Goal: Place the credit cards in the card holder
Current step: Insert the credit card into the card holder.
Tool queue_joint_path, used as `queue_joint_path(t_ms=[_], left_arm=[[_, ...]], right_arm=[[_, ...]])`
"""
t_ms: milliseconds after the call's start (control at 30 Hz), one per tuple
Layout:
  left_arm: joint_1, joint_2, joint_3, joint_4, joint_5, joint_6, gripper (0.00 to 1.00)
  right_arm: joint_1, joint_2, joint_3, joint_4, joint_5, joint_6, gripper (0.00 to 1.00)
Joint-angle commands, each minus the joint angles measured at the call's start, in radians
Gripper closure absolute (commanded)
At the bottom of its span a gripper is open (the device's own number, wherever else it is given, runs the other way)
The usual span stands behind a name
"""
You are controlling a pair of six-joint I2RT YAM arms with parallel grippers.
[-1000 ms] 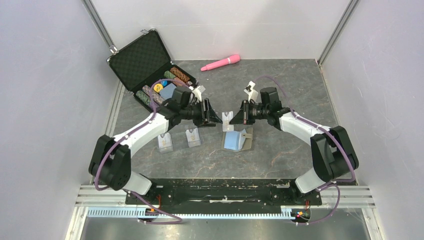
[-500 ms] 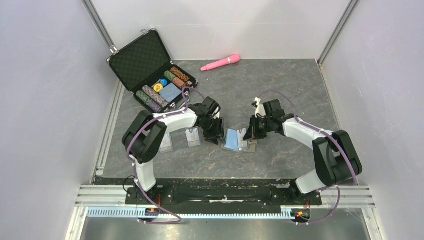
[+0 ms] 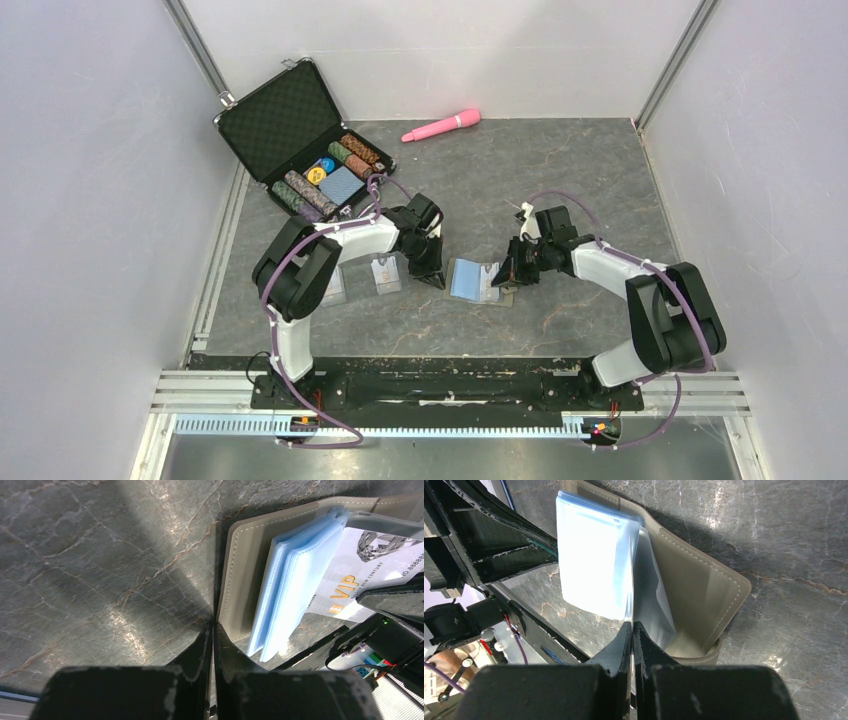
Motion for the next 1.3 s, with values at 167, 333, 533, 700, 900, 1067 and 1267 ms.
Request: queue_joint_path(t_ms=[167,333,533,700,900,1067,1267], left_arm=[[-0.012,0.043,-0.033,-0.037,-0.045,0.098,0.97],[-0.024,0.039,-0.046,-0.063,-0.075,0.13,0.98],[-0.031,0.029,-0.069,-0.068,-0.09,0.138,0.98],[-0.031,0.028,-0.068,-0.072,-0.089,0.141,0.98],[-0.033,0.037,-0.062,-0.08,-0.083,0.147,0.98],[-0.035,0.041,-0.064,-0.079,-0.068,0.14,0.98],[-0.036,0.032,-0.076,-0.052,-0.017,0.106,0.98]], right_arm=[[-0.013,0.065,0.001,0.107,-0.124,0.062,1.0],[-0.013,0.122,0.013,0.124,-0.164,0.079,1.0],[-0.014,0.166,0.027,0.135,-0.176,0.094,1.0],[-0.013,0.169,0.044,0.137,-0.131,0.083,1.0],[-0.013,0.194,0.066,0.145,-0.084,0.054,1.0],[-0.013,0.194,0.063,0.176,-0.066,0.073,1.0],[-0.013,0.191,0.023,0.252,-0.063,0.113,1.0]])
